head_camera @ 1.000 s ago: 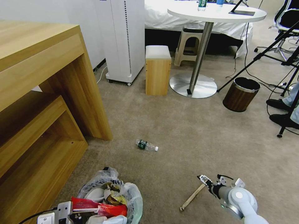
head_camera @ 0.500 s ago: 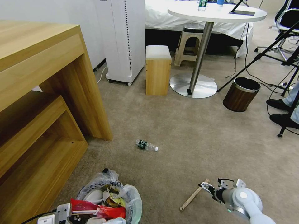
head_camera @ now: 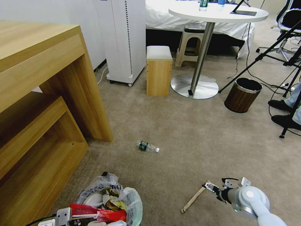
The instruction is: Pick up the trash bin and place the garbage on the floor into it.
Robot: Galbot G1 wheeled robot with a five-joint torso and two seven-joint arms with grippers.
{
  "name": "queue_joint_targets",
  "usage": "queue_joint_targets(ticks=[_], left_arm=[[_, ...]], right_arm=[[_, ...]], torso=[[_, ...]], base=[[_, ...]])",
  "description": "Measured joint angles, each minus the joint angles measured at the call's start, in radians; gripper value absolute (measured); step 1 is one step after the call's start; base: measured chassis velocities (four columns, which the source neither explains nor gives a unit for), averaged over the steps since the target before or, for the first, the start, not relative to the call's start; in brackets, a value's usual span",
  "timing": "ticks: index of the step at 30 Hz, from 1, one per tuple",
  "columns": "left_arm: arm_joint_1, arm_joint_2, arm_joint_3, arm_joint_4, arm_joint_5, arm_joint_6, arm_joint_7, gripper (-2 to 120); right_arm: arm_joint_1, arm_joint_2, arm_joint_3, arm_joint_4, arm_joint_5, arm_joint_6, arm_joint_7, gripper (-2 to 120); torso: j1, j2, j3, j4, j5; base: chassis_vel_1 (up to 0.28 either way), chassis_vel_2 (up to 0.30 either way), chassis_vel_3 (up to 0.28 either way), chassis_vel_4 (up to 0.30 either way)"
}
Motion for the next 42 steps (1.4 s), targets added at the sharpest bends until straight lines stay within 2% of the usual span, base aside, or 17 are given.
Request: queue_joint_targets(ticks=[15,25,42], left_arm=[[0.004,0.014,-0.003,0.002,-0.006,0.000,0.001,0],[-0.002,0.016,-0.003,0.006,-0.019,-0.001,-0.004,0],[-0.001,0.006,0.003,0.014,-0.008,-0.001,-0.004,0]], right_arm=[[0.080,0.010,-0.011,-0.064,0.018,0.045,-0.001,100],[0.116,0.011,-0.060,-0.105,-0.054,0.100,-0.053,100],[0.126,0.029,-0.102,-0.160,-0.143,0.133,-0.065,100]], torso=[[0.000,0.000,0.000,-0.0001,-0.0001],[0.000,0.000,0.000,-0.0001,-0.0001],[0.000,0.000,0.000,-0.0001,-0.0002]], base=[[0.000,0.000,0.000,0.000],[0.000,0.000,0.000,0.000],[0.000,0.000,0.000,0.000]])
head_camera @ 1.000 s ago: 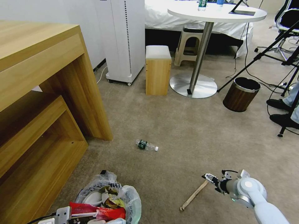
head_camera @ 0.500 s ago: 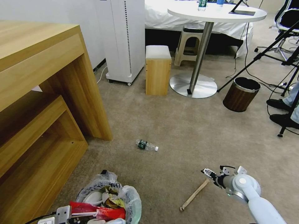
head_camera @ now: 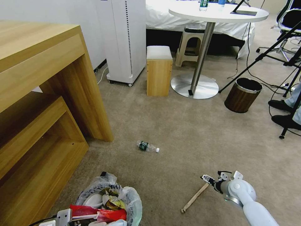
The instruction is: Pick up the trash bin and place the garbage on the floor into it.
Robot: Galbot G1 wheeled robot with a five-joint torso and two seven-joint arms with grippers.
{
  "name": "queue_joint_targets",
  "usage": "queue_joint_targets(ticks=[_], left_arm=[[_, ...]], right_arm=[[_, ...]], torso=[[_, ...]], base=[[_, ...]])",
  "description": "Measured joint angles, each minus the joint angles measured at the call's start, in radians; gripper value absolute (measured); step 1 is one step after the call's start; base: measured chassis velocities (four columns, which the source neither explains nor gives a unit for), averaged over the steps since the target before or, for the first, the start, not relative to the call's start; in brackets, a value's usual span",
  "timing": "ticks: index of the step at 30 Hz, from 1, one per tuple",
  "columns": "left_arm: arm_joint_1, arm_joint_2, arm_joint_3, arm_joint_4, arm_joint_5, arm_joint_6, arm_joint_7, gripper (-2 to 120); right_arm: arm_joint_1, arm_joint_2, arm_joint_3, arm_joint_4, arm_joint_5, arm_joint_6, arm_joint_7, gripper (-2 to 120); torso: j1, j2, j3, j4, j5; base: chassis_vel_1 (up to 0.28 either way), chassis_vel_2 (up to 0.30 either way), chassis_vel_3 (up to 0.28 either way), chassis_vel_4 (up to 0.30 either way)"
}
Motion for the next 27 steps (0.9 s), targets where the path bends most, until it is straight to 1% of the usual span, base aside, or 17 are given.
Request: queue_joint_targets(ticks=[14,20,27], left_arm=[[-0.018,-0.006,0.024,0.008,0.005,0.000,0.000,0],[-0.025,-0.006,0.031,0.011,0.005,0.000,0.002,0],[-0.025,-0.010,0.034,0.010,0.008,0.000,0.002,0]], right_arm=[[-0.023,0.004,-0.006,-0.005,-0.068,0.028,0.009,100],[-0.042,0.006,-0.025,0.000,-0.131,0.045,0.057,100],[-0.044,-0.008,-0.031,0.026,-0.135,0.044,0.085,100]], torso=[[0.000,0.000,0.000,0.0000,0.0002],[0.000,0.000,0.000,-0.0001,0.0002],[0.000,0.000,0.000,0.0000,0.0000]], base=[[0.000,0.000,0.000,0.000],[0.000,0.000,0.000,0.000],[0.000,0.000,0.000,0.000]])
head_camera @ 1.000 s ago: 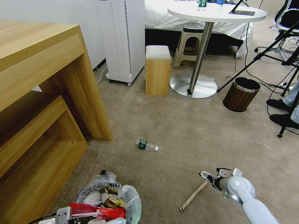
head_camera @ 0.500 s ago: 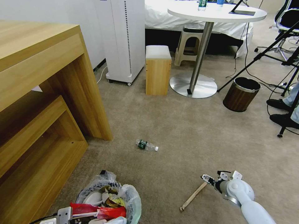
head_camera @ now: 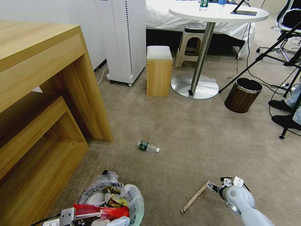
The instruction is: Pick up the trash bin and place the garbage on the floor into it.
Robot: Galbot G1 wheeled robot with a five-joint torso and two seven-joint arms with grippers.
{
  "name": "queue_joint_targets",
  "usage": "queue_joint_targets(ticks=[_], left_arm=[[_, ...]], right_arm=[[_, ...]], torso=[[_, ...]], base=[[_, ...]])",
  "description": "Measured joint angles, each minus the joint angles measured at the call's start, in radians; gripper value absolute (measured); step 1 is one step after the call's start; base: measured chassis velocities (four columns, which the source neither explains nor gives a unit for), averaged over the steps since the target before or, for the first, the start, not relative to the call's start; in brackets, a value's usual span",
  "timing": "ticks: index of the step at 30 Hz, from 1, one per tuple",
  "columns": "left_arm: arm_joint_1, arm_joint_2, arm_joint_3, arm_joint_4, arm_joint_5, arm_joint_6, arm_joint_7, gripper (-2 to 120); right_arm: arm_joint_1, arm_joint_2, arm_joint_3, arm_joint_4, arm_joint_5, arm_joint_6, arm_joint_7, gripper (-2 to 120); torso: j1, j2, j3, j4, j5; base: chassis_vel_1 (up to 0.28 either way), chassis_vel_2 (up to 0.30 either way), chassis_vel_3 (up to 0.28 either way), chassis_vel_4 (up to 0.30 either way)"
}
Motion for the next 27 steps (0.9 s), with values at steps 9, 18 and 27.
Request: queue_joint_targets(ticks=[9,18,27], left_arm=[[0.010,-0.004,-0.001,-0.010,0.011,0.001,0.002,0],[0.009,-0.015,0.005,-0.010,0.019,0.002,0.005,0],[0.012,-0.037,0.015,-0.009,0.044,0.003,0.011,0]], right_arm=[[-0.008,-0.006,-0.023,0.029,-0.038,-0.003,0.043,100],[-0.032,0.007,-0.054,0.049,-0.085,0.009,0.066,100],[-0.033,0.027,-0.072,0.060,-0.074,0.003,0.062,100]], torso=[[0.000,0.000,0.000,0.0001,0.0000],[0.000,0.000,0.000,0.0000,0.0001],[0.000,0.000,0.000,0.0001,0.0001]], base=[[0.000,0.000,0.000,0.000],[0.000,0.000,0.000,0.000],[0.000,0.000,0.000,0.000]])
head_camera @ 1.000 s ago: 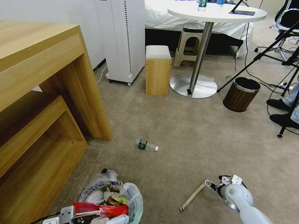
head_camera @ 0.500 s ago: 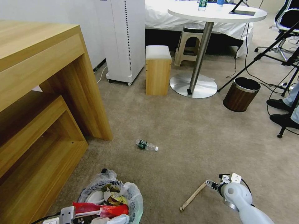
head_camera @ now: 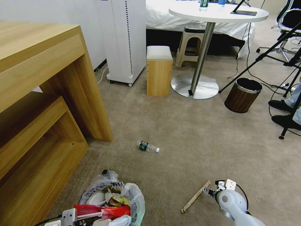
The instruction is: Pick up the trash bin and place the garbage on the floor into it.
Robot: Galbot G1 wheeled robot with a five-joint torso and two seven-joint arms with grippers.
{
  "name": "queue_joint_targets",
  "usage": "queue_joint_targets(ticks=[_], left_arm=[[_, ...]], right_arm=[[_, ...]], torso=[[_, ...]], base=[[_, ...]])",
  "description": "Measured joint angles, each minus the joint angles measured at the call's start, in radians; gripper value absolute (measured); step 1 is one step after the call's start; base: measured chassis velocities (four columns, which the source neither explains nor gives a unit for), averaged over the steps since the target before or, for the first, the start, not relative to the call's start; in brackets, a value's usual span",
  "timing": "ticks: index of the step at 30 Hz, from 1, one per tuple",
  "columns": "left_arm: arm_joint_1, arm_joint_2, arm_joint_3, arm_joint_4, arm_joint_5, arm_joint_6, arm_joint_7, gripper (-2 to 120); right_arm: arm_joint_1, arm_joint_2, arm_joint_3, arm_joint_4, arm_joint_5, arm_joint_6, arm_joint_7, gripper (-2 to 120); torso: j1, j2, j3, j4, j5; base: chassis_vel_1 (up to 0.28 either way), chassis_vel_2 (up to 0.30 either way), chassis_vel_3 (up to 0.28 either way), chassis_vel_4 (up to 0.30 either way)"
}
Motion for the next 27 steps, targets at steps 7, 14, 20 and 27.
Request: queue_joint_targets(ticks=[7,14,20,27], left_arm=[[0.011,0.004,-0.012,-0.012,0.001,0.003,0.003,0],[0.016,0.000,-0.019,-0.017,0.000,0.003,0.004,0],[0.013,-0.013,-0.017,-0.009,0.004,0.003,0.005,0],[0.011,-0.005,-0.020,-0.006,-0.003,0.002,0.006,0]], right_arm=[[0.013,0.001,-0.018,0.004,0.005,0.000,0.002,100],[0.028,0.015,-0.038,0.010,0.007,0.006,0.009,100],[0.058,0.023,-0.063,-0.005,0.017,0.010,0.017,100],[0.083,0.061,-0.084,-0.023,0.017,0.013,0.036,100]], torso=[[0.000,0.000,0.000,-0.0001,-0.0002],[0.000,0.000,0.000,-0.0001,-0.0001],[0.000,0.000,0.000,0.0000,-0.0003],[0.000,0.000,0.000,0.0000,-0.0001]], base=[[0.000,0.000,0.000,0.000],[0.000,0.000,0.000,0.000],[0.000,0.000,0.000,0.000],[0.000,0.000,0.000,0.000]])
